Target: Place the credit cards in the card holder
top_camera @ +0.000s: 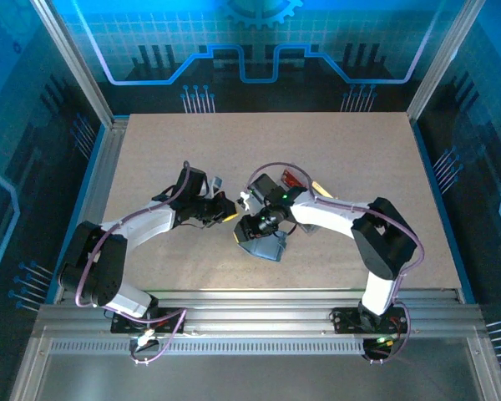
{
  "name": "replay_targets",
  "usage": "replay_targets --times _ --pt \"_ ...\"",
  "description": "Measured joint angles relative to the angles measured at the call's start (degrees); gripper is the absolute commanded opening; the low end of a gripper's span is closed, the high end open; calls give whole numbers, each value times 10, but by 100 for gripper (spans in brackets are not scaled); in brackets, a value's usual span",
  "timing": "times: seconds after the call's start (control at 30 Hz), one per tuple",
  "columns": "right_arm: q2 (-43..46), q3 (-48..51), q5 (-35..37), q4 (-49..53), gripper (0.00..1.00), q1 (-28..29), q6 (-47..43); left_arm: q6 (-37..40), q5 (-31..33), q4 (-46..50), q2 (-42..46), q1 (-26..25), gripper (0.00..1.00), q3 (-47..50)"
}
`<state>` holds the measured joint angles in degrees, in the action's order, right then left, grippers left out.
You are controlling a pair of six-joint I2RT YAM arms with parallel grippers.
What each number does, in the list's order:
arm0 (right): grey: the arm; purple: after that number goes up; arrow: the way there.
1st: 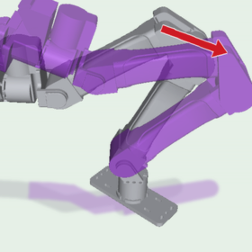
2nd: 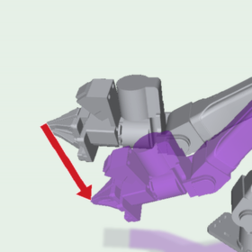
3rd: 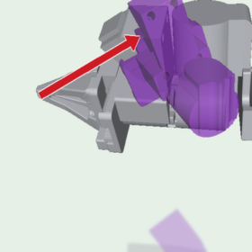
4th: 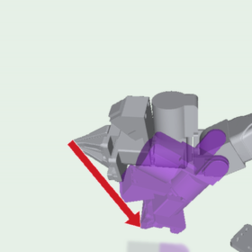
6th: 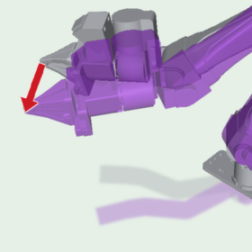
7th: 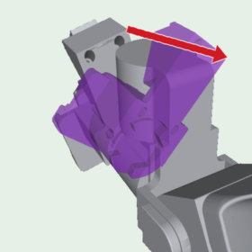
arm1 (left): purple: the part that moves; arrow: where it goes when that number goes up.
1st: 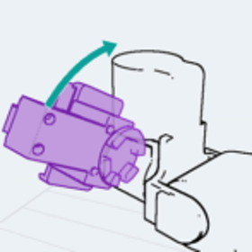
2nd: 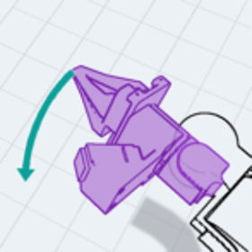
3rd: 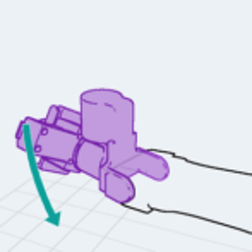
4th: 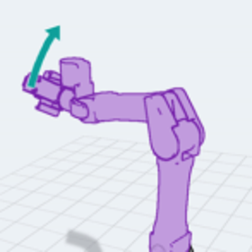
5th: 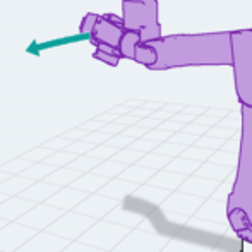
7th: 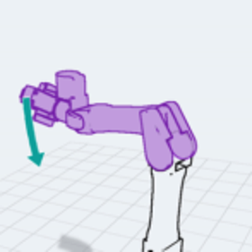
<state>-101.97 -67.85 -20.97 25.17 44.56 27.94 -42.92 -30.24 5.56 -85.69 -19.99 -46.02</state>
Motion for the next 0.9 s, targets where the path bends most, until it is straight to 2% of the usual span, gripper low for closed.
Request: replay_targets --times 0.2,0.33,0.4,0.53,0.63,0.73,0.9 --pt "41 21 10 7 34 -12 -6 7 0 15 0 -6 4 -14" --pt "56 46 12 7 22 -27 -4 12 4 23 0 -12 3 -24" --pt "68 61 19 8 16 -33 -4 17 10 36 0 -23 2 -37" --pt "103 83 38 16 14 -54 -1 35 26 66 -2 -63 0 -81" --pt "137 90 70 31 24 -78 -2 46 37 76 -21 -96 0 -122" --pt "178 90 131 58 35 -97 -2 57 50 82 -51 -120 0 -148" --pt "219 72 275 130 54 -124 -5 68 67 103 -94 -131 0 -151"
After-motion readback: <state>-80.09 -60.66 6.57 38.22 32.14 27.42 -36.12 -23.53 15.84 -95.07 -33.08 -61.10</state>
